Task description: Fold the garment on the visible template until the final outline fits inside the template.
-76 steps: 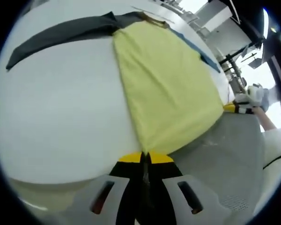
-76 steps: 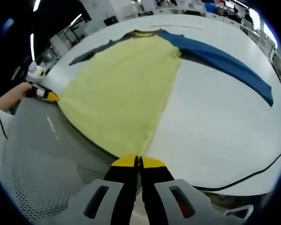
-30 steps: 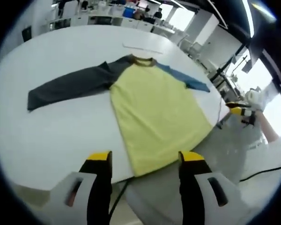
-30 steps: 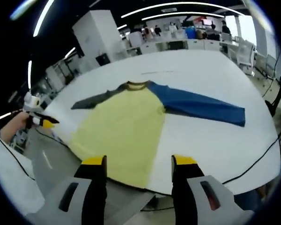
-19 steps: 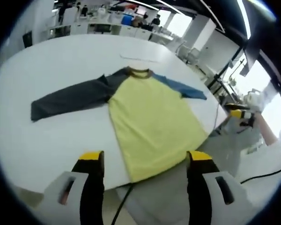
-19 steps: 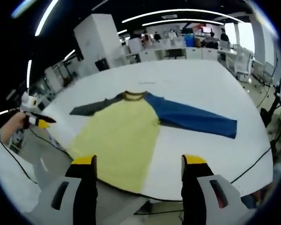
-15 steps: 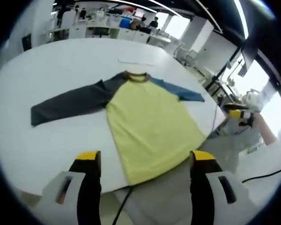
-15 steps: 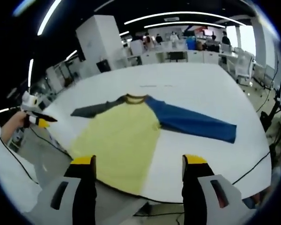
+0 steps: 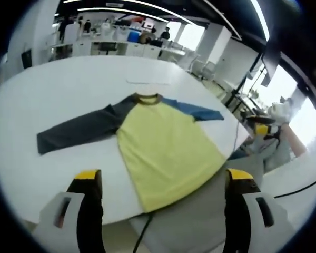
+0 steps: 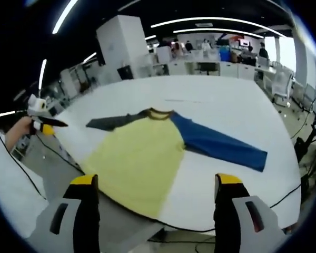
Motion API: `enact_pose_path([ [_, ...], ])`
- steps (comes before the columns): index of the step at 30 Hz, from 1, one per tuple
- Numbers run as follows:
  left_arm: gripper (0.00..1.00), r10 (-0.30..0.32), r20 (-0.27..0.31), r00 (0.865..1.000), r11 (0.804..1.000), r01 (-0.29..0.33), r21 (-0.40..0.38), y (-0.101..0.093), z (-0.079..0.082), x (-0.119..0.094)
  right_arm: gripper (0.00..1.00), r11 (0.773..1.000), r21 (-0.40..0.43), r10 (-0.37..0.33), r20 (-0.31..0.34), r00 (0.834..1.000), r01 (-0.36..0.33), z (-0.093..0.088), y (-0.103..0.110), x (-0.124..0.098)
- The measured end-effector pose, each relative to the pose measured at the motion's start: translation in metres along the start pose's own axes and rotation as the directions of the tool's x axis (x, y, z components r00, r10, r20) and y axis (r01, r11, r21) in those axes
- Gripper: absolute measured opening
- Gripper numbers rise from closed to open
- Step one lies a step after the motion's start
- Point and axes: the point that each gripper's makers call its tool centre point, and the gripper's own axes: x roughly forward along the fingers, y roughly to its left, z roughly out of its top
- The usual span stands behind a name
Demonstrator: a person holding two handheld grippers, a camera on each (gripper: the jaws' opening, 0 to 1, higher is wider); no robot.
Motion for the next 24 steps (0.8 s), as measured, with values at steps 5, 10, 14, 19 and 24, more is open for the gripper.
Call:
enact_pose_path([
  [5,0.98,-0.017,0.014,1.0,1.0,0.017,-0.006,-0.003,0.005,-0.006,0.96,1.0,-0.009,0.003,0.009,1.0,-0.003,0.005,0.001,-0.003],
  [10,0.99,-0.032,0.008,0.999,0.999,0.032,0.016,-0.006,0.007,-0.014,1.0,1.0,-0.013,-0.01,0.034,0.999,0.01,0.014,-0.003,-0.009],
  [14,0.99,-0.033,0.011,0.999,0.999,0.033,0.03,-0.007,0.011,-0.022,1.0,1.0,0.007,-0.021,0.067,0.998,0.021,0.022,-0.007,-0.016],
  [19,0.99,-0.028,0.022,0.999,0.998,0.026,0.052,-0.001,0.017,-0.031,1.0,0.999,-0.005,-0.031,0.074,0.997,0.031,0.026,-0.008,-0.026],
  [24,0.99,-0.02,0.036,0.999,0.998,0.018,0.066,0.005,0.024,-0.037,1.0,0.999,-0.026,-0.039,0.076,0.996,0.041,0.029,-0.007,-0.036],
])
